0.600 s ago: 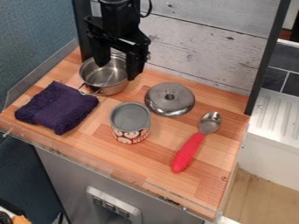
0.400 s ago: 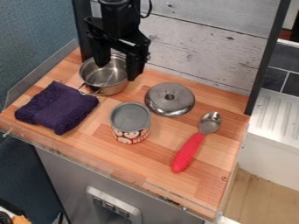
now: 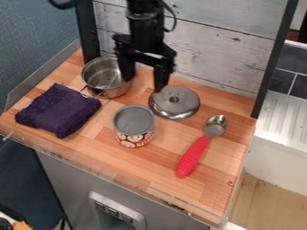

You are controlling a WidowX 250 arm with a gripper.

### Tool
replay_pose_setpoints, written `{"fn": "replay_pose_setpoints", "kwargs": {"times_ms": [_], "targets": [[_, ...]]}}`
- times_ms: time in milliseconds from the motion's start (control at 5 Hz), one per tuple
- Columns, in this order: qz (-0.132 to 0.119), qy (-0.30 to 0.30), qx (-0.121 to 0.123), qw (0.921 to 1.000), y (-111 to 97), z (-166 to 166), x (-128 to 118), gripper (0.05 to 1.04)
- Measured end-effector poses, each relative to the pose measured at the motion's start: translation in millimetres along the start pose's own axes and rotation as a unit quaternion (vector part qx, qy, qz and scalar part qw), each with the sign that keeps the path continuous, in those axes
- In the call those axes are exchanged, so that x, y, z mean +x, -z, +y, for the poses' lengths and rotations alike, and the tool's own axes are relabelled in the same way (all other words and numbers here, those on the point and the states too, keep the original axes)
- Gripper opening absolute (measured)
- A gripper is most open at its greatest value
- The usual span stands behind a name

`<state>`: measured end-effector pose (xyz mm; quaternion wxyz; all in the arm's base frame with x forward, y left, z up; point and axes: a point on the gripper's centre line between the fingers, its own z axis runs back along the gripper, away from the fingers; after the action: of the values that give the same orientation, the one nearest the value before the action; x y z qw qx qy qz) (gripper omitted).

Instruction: Put silver lid at the top of the silver pot

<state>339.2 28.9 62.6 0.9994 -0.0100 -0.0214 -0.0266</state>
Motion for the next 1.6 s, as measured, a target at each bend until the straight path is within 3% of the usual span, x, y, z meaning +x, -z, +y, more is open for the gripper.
{"fn": "replay_pose_setpoints", "kwargs": {"times_ms": [200,600,1200,1600], "targets": [[-0.007,-0.006,-0.004,0.9999,18.1,-6.9,19.3,1.000],[-0.043,-0.006,0.013,0.9990,37.0,-15.7,45.2,1.000],[-0.035,-0.006,0.020,0.9992,58.3,-15.6,58.0,0.965],[-0.030,0.004,0.016,0.9994,58.3,-21.9,56.7,0.398]]}}
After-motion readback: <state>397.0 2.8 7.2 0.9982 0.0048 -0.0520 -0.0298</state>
